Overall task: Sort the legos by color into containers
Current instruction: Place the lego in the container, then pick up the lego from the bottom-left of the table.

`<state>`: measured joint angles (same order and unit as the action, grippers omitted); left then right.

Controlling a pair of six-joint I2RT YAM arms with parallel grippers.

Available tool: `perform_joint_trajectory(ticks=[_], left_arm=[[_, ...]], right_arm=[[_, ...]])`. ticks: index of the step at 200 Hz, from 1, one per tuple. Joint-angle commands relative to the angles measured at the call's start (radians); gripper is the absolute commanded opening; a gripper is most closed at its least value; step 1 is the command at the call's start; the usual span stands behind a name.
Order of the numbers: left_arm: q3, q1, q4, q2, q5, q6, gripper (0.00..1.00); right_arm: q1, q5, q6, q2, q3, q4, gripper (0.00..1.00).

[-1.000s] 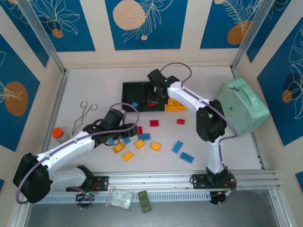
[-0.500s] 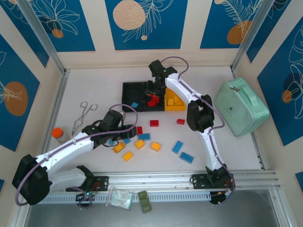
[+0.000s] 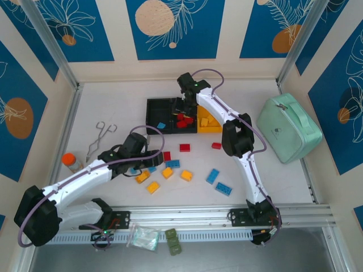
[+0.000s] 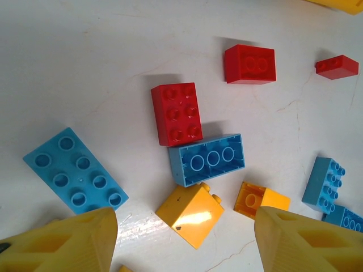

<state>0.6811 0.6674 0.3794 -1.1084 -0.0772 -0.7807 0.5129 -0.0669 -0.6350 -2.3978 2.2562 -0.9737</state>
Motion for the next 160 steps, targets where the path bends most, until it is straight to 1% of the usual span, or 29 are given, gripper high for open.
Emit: perform_joint_trajectory(ticks=[1,83,137,160], left_arm=[[-0.011,-0.012,0.021,0.023,-0.003,-0.009,0.65],[-0.002,-0.014,0.142,0.048,0.056,-0.026,0.65],[0.012,-0.03,0.257,0.093,0.123,-0.031,0.65],[0.025,-0.045,0.324,0.093,0.17,-0.031,0.65]], right_arm=[[0.014,0.009,0.009,0.081,-0.035,-0.001,0.48],[0.051,-0.011,0.008,0.367,-0.364,0.14,0.48],[0.083,-0.007,0.012,0.548,-0.598,0.203,0.48],[0.105,0.002,0.012,0.629,-0.71,0.233,0.48]])
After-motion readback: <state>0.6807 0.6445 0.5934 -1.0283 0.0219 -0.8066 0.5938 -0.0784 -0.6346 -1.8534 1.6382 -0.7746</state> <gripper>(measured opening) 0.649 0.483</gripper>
